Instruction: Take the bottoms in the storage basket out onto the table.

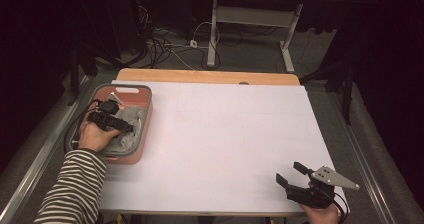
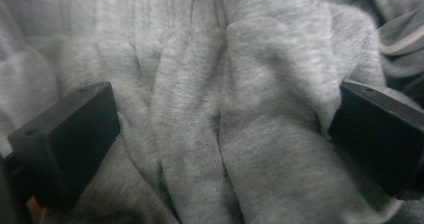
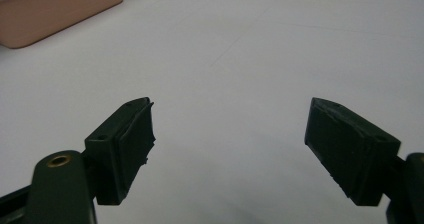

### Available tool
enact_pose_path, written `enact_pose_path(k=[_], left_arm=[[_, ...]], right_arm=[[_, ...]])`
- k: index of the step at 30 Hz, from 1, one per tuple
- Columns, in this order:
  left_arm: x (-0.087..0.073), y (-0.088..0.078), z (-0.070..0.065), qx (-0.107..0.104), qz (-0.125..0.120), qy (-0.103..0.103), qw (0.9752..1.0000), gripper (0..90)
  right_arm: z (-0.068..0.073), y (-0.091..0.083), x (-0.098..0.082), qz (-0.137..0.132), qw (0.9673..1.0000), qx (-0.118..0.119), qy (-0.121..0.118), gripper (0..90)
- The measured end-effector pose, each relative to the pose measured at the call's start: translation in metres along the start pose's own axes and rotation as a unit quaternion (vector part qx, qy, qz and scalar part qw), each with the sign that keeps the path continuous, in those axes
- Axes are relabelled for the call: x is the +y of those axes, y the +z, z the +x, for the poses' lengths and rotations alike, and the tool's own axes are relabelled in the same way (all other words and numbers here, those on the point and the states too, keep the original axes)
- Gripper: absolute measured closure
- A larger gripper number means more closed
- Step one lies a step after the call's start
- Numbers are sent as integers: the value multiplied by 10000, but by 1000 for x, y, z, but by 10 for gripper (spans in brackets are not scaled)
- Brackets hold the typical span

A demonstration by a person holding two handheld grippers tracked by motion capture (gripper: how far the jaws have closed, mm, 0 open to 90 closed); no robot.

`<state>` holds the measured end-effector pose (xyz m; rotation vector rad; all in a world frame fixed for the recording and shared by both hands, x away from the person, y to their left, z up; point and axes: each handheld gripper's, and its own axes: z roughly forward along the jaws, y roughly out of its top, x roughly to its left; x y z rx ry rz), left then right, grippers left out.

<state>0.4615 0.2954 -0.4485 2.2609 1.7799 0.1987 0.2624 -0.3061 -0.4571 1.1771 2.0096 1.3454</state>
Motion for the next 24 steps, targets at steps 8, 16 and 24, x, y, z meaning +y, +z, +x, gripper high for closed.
enact_pose_path(k=[8, 16, 24], left_arm=[[-1, 5, 2, -163, 73, -20, 9998, 0], [0, 7, 3, -250, 83, -5, 9997, 0], [-1, 4, 1, -235, 85, 64, 9997, 58]], right_arm=[[0, 0, 0, 15, 10000, -5, 16, 201], [0, 1, 0, 37, 10000, 29, -14, 202], [1, 1, 0, 40, 10000, 20, -13, 202]])
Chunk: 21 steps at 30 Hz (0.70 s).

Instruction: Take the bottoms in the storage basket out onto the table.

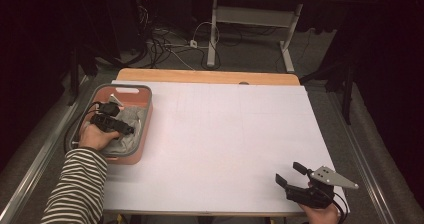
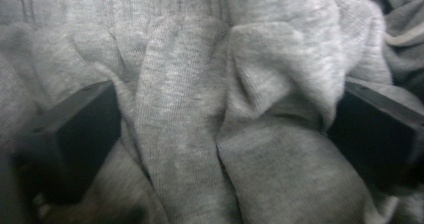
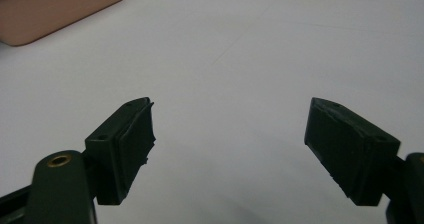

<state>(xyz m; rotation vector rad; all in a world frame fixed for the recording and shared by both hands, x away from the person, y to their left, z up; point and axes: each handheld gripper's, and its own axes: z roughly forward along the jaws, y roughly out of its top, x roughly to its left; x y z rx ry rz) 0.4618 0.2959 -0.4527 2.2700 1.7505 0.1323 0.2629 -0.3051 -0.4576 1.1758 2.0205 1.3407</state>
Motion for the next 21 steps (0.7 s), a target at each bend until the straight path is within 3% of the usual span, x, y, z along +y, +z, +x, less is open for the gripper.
enact_pose_path(k=[18, 21], left_arm=[[1, -7, -13, -6, -134, 191, 9997, 483], [1, -8, -16, -13, -156, 338, 9993, 572]], right_arm=[[-1, 2, 0, 60, 10000, 1, 9, 203], [-1, 3, 0, 67, 10000, -10, 1, 204]])
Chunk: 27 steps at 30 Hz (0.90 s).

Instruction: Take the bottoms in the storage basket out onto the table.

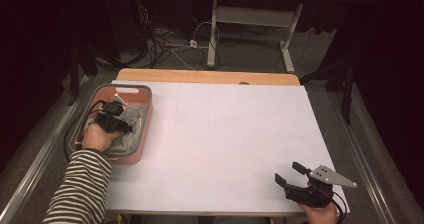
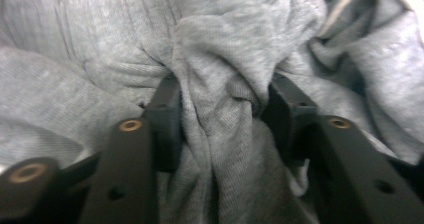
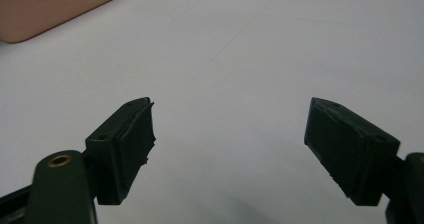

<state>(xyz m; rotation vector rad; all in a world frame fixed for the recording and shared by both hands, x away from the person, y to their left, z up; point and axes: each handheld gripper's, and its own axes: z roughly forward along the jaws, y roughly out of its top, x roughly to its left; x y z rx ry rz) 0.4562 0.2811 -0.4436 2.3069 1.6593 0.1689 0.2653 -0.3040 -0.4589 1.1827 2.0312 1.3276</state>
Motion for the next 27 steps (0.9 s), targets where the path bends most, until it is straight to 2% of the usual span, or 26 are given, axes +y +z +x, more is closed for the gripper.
enact_pose_path(k=[8, 12, 14, 18, 27], left_arm=[[0, -3, 5, -220, -52, -172, 9996, 662], [3, -5, 6, -227, 17, -218, 9995, 686], [6, -8, 5, -149, 53, -172, 9997, 694], [8, -12, 5, -109, 16, -177, 9998, 696], [6, -36, 5, -98, -305, -214, 9993, 697]], right_arm=[[0, 0, 0, 4, 10000, 4, 14, 204], [-1, 0, 0, -3, 10000, 21, 27, 204], [-1, 0, 0, -12, 10000, 34, 39, 204], [-2, 0, 0, -13, 10000, 60, 59, 205], [-2, 4, 3, -22, 9999, 142, 26, 206]])
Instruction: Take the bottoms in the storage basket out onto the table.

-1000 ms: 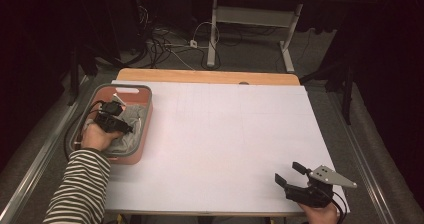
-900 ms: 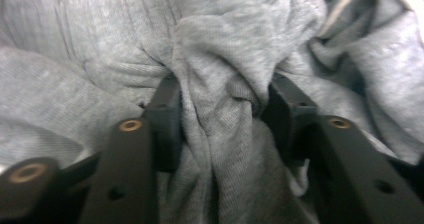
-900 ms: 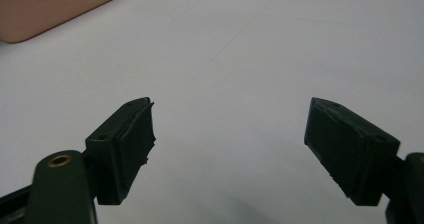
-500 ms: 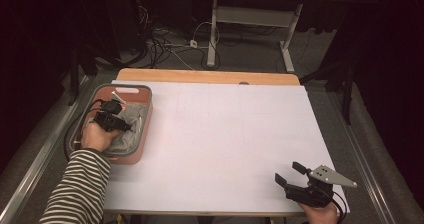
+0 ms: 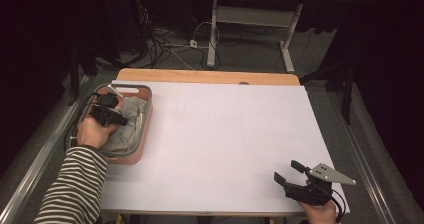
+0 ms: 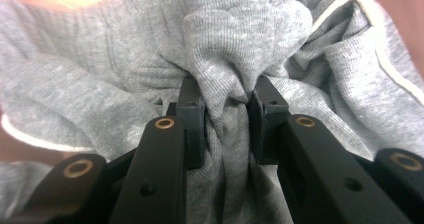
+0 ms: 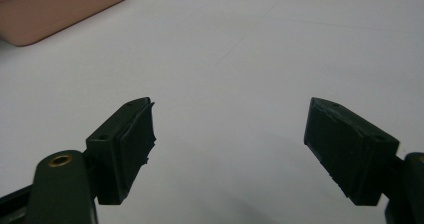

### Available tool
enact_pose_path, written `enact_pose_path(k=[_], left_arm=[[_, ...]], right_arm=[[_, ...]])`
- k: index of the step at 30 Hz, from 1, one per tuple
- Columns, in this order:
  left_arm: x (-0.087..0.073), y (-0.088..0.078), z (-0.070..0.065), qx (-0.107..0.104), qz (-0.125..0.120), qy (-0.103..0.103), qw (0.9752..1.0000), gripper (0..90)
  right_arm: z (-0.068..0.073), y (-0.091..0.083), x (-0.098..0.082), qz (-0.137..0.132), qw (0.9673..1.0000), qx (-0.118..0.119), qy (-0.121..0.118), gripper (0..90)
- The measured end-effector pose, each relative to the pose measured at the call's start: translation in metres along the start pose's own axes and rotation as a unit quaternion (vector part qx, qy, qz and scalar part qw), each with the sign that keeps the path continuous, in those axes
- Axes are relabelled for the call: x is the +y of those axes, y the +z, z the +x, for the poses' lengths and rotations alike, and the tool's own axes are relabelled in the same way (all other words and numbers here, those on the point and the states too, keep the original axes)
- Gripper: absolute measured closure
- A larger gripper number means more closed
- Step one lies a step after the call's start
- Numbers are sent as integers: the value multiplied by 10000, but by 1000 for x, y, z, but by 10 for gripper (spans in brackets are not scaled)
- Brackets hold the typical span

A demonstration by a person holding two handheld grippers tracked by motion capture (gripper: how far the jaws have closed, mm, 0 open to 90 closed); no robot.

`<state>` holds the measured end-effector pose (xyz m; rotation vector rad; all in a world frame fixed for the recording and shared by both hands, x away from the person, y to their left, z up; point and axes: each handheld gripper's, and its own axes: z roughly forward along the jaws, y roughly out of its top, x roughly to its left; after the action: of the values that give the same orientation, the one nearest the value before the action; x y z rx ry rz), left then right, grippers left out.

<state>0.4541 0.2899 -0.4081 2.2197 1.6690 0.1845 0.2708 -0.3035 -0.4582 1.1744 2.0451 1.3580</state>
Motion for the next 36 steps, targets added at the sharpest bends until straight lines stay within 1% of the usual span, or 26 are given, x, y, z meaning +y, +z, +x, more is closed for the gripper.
enact_pose_path(k=[6, 11, 14, 19, 21, 27, 31, 34, 36], left_arm=[[-3, -13, 3, -151, -197, -90, 9997, 697], [-4, -25, 2, -151, -302, -36, 9994, 696], [-4, -33, 1, -141, -377, -46, 9992, 697], [-6, -43, 3, -250, -561, -73, 9981, 694], [-6, -46, 3, -224, -574, -39, 9981, 694], [-6, -55, 3, -263, -645, -1, 9976, 695], [-7, -64, 4, -349, -727, -135, 9967, 695], [-8, -71, 4, -377, -796, -195, 9959, 695], [-9, -74, 5, -375, -815, -188, 9958, 695]], right_arm=[[0, 2, 2, -10, 10000, 49, -10, 206], [0, 3, 2, -8, 10000, 59, -25, 206], [0, 3, 2, -16, 10000, 69, -29, 206], [0, 1, 2, -30, 10000, 74, -31, 208], [0, 1, 2, -25, 10000, 80, -26, 209], [0, 2, 2, -8, 10000, 70, -33, 209], [0, 2, 2, -24, 10000, 51, -19, 209], [0, 2, 2, -22, 10000, 54, -31, 209], [0, 2, 2, -22, 10000, 63, -34, 209]])
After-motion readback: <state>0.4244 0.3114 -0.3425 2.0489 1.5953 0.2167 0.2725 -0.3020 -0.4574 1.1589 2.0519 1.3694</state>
